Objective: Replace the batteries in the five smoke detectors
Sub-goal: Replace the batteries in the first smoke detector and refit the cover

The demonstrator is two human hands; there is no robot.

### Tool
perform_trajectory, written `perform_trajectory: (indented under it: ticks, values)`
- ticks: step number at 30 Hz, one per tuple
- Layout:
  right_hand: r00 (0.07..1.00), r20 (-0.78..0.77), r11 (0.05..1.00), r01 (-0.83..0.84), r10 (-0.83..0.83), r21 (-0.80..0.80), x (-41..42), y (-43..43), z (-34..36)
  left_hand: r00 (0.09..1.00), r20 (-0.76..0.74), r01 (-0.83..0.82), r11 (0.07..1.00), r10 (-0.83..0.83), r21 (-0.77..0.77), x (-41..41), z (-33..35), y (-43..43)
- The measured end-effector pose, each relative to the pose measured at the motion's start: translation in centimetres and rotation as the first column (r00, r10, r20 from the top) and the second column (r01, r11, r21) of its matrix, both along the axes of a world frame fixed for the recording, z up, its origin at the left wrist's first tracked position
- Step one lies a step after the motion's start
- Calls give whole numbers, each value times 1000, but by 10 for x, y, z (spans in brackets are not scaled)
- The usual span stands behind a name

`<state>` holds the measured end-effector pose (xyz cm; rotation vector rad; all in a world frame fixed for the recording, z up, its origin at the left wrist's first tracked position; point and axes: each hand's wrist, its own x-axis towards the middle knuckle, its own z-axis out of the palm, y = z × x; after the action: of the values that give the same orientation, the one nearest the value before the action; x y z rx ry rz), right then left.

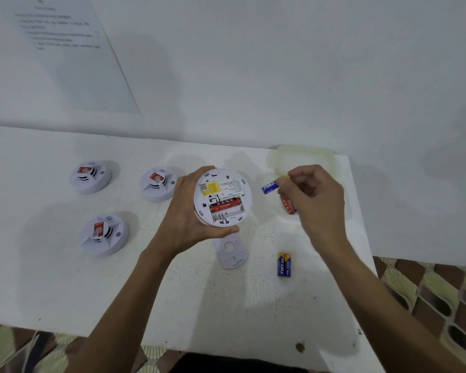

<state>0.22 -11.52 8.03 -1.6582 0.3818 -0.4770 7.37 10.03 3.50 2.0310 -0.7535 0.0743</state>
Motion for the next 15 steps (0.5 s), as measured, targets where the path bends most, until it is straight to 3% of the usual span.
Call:
perform_trajectory:
  ticks: [3,6,15]
  values:
    - [995,32,994,-95,94,49,-17,31,5,1000,10,-1,1000,1,4,0,-1,-2]
    - [992,27,991,-124,125,-40,-21,49,-5,1000,18,25,1000,-25,-12,-2,-1,-4]
    - [994,107,929,27,14,-369,-22,71,-18,999,-12,51,995,-52,-87,-5,1,-5]
